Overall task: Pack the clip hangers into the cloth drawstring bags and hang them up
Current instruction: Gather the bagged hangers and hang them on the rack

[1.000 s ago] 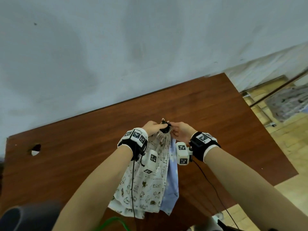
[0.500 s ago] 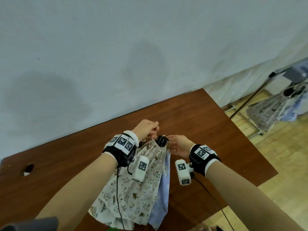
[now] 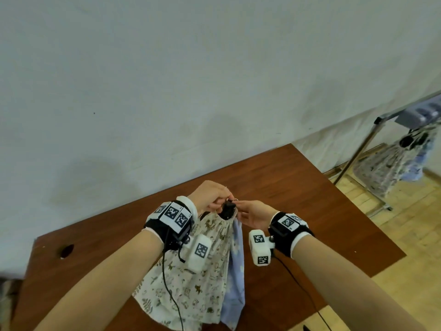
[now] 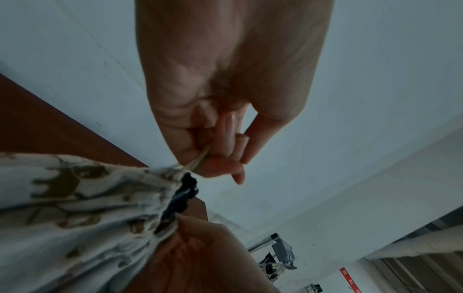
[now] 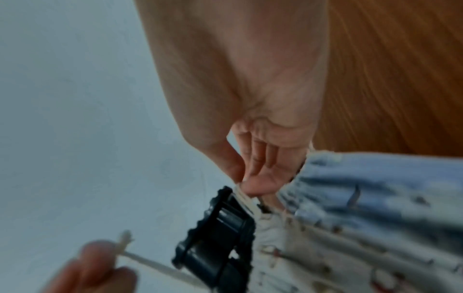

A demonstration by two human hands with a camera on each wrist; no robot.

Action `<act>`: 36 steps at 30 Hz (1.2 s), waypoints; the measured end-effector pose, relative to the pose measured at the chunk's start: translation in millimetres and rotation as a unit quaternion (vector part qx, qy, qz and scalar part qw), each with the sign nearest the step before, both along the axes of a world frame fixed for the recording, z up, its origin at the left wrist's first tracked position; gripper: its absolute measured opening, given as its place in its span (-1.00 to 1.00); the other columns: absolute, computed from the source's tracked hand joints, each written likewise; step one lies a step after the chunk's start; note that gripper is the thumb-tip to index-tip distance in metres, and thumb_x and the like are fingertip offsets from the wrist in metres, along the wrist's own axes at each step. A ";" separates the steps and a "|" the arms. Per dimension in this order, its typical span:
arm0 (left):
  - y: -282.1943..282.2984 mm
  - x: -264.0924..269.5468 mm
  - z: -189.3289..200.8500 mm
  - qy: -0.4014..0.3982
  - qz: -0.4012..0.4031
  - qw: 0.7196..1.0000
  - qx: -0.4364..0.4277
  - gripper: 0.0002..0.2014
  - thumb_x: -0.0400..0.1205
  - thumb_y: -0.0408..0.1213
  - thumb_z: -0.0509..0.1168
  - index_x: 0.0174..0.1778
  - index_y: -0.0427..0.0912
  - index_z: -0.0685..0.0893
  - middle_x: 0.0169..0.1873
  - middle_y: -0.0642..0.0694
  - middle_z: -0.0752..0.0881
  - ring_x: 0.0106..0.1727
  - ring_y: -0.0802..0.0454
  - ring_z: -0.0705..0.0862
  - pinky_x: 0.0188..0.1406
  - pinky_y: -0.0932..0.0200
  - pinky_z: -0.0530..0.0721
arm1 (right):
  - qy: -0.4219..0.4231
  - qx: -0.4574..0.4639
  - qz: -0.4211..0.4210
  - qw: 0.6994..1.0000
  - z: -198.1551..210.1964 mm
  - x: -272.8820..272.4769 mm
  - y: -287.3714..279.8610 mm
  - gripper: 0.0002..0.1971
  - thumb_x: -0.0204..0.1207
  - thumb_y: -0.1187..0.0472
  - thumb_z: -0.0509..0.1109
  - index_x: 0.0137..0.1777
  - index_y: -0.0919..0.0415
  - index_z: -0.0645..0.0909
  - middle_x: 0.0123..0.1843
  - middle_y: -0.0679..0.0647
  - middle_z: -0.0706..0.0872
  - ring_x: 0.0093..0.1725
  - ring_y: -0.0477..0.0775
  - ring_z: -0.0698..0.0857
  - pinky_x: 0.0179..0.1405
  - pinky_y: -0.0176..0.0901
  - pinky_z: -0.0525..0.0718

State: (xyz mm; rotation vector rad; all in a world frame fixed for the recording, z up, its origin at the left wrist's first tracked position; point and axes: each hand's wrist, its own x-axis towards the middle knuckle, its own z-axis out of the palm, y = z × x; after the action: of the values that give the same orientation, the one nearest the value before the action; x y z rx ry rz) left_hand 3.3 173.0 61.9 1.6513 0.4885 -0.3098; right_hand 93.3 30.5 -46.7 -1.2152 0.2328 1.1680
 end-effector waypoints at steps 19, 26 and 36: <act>31.0 -26.3 24.8 -0.072 0.059 0.995 -0.022 -0.83 0.63 -0.30 0.32 -0.02 -0.32 0.77 -0.22 -0.20 0.74 -0.23 -0.05 0.71 -0.37 0.21 0.59 | -0.105 0.200 0.040 0.973 111.4 -10.0 2.2 -0.63 0.50 0.54 0.06 0.16 0.27 0.57 -0.22 0.09 0.68 -0.20 0.06 0.61 -0.09 -0.13 0.53; -23.9 12.6 107.5 -0.145 -0.033 0.988 -0.027 -0.63 0.65 -0.10 0.30 0.18 -0.35 0.71 -0.10 -0.32 0.78 -0.17 -0.15 0.79 -0.08 0.00 0.77 | -0.377 0.169 0.108 0.904 207.8 -5.4 -36.6 -0.63 0.55 0.63 0.19 0.21 0.26 0.59 -0.14 0.37 0.78 -0.33 0.14 0.78 -0.26 -0.08 0.79; -145.4 114.8 172.6 -0.170 -0.195 0.966 -0.002 -0.58 0.67 -0.05 0.26 0.25 -0.33 0.68 -0.11 -0.33 0.75 -0.06 -0.19 0.75 0.15 0.00 0.72 | -0.630 -0.081 -0.081 0.768 258.8 46.3 -159.9 -0.75 0.39 0.35 0.44 -0.02 0.01 0.74 -0.34 0.07 0.83 -0.25 0.11 0.81 -0.05 -0.05 0.77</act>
State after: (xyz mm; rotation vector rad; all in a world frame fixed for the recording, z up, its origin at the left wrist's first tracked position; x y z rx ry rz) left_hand 118.1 27.6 234.5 1.7467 -0.0989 -0.3058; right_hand 139.7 -129.3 212.1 -1.8378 -0.5885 -0.0076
